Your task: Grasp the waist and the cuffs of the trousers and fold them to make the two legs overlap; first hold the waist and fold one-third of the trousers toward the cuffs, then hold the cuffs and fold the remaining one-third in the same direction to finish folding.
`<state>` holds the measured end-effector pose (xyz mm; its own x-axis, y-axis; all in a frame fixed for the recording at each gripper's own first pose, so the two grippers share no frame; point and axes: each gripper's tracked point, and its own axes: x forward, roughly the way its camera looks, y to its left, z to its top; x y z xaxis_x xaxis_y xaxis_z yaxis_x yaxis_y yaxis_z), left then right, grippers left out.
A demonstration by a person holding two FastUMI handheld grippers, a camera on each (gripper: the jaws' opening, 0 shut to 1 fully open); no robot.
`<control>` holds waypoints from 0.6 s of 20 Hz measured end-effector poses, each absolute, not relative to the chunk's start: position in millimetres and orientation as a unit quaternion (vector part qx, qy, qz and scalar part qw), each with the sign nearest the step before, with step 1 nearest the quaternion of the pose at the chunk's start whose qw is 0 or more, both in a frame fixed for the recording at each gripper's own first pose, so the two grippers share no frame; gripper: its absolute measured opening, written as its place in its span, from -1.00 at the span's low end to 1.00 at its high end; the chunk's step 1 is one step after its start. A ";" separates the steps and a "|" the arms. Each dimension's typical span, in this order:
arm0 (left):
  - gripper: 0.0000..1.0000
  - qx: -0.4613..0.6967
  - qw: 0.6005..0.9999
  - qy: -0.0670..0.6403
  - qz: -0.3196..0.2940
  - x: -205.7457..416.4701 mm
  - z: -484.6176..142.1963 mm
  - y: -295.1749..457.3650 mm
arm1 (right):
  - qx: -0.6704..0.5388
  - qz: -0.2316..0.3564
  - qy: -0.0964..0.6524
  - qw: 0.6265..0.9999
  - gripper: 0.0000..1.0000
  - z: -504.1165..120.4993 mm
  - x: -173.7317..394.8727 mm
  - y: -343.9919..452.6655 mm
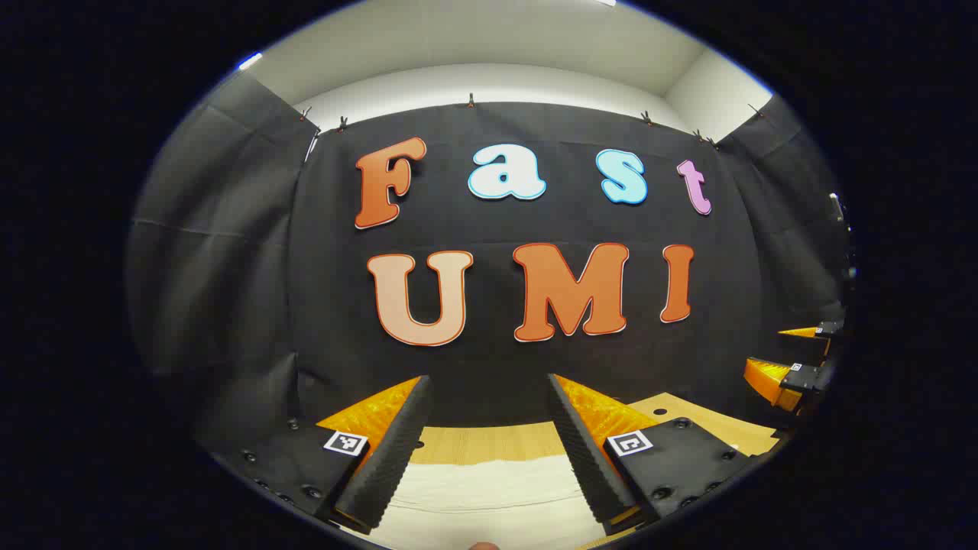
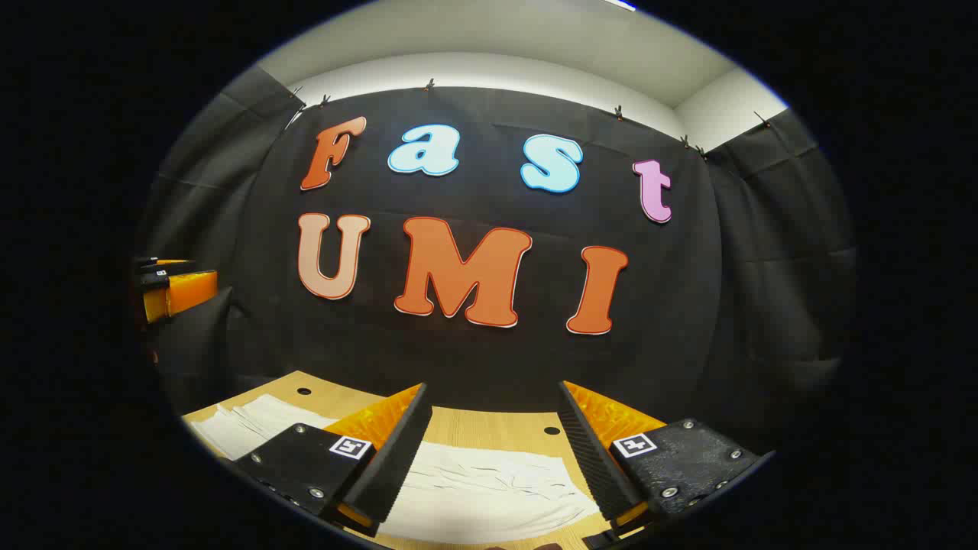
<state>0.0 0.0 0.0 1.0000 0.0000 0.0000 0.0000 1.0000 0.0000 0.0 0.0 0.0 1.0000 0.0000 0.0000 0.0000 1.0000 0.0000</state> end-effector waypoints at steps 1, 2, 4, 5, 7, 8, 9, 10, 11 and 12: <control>0.93 -0.002 1.000 -0.002 0.002 0.5 -0.6 -1.4 | 0.001 0.005 0.001 1.000 0.97 -1.1 1.9 -0.1; 0.93 -0.002 1.000 -0.004 0.008 1.2 -0.2 -1.4 | 0.002 0.008 0.003 1.000 0.97 -3.3 5.7 -2.1; 0.92 0.000 1.000 -0.008 0.021 2.2 0.7 -4.1 | 0.006 0.024 0.004 1.000 0.97 -4.0 8.5 -0.3; 0.93 0.001 1.000 -0.012 0.024 2.8 2.4 -6.9 | 0.005 0.028 -0.001 1.000 0.98 -2.9 10.7 -1.7; 0.93 0.001 1.000 -0.011 0.029 6.4 0.7 -13.7 | 0.005 0.035 0.005 0.999 0.98 -9.9 18.1 -6.0; 0.92 0.002 1.000 -0.009 0.030 8.1 -1.8 -16.6 | 0.008 0.041 0.008 0.999 0.97 -14.8 21.7 -7.0; 0.92 0.004 0.999 -0.009 0.031 10.6 -1.3 -19.5 | 0.010 0.043 0.010 0.999 0.99 -17.7 24.6 -9.4; 0.93 0.005 0.999 -0.007 0.034 13.6 -4.1 -21.0 | 0.011 0.043 0.013 0.999 0.98 -21.3 28.8 -14.7; 1.00 0.006 0.999 -0.006 0.037 16.8 -4.6 -22.0 | 0.011 0.045 0.016 0.999 0.98 -24.4 32.0 -18.4; 0.96 0.008 0.999 -0.002 0.042 20.2 -8.0 -23.1 | 0.011 0.046 0.020 0.999 0.98 -28.8 36.2 -23.2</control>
